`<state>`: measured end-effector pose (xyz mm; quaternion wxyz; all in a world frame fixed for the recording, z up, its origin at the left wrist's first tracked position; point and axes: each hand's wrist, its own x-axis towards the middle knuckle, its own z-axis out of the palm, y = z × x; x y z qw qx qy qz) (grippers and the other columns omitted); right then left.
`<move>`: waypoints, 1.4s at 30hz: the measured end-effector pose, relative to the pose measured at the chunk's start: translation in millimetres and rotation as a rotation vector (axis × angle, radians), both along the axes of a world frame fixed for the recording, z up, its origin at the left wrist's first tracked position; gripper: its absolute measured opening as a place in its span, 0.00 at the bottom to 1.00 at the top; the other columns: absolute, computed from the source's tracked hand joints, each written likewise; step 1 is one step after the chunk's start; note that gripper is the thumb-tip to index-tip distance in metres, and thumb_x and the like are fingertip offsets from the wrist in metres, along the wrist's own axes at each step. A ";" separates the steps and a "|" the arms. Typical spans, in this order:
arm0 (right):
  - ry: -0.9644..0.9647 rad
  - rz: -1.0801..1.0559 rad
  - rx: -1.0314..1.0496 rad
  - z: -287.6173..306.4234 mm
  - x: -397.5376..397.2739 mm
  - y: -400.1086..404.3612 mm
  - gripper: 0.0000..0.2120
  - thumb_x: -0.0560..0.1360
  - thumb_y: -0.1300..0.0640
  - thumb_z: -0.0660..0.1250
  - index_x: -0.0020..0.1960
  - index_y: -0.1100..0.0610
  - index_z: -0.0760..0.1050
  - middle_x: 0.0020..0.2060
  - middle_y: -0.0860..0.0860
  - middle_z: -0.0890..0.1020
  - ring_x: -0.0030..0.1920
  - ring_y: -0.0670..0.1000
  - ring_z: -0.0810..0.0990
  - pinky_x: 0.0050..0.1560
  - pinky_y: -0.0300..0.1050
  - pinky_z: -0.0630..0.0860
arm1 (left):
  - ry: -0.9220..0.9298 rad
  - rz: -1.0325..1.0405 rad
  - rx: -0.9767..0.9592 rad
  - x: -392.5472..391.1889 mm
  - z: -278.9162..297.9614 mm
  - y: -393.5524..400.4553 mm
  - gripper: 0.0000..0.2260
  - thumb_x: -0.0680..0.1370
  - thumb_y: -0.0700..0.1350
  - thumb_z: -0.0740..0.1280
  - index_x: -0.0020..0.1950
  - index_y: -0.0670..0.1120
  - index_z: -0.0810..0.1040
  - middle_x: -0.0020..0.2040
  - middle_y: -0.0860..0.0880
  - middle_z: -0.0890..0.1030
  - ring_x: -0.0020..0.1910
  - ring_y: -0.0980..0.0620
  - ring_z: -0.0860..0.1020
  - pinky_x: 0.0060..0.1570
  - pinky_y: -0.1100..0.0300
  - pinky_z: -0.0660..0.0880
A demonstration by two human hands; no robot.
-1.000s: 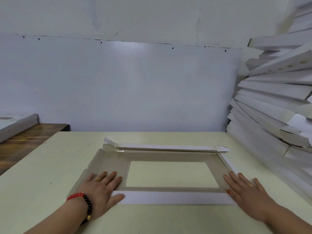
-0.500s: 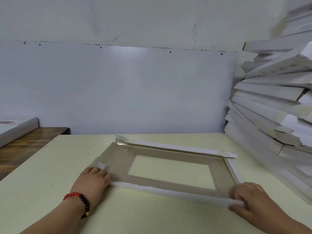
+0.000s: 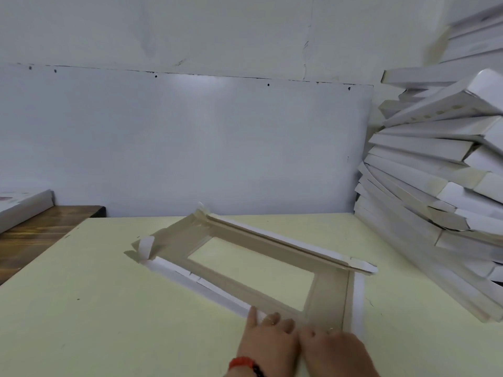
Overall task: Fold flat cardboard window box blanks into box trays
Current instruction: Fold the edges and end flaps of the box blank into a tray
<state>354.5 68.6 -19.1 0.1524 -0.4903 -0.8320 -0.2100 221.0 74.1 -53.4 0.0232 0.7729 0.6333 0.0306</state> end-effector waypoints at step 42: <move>-0.189 0.165 -0.586 24.4 102.6 73.1 0.20 0.62 0.28 0.58 0.48 0.38 0.68 0.48 0.38 0.71 0.49 0.38 0.71 0.58 0.41 0.62 | 0.290 -0.297 0.045 -118.8 52.7 -39.9 0.06 0.68 0.49 0.56 0.39 0.52 0.71 0.38 0.54 0.74 0.55 0.54 0.72 0.73 0.50 0.32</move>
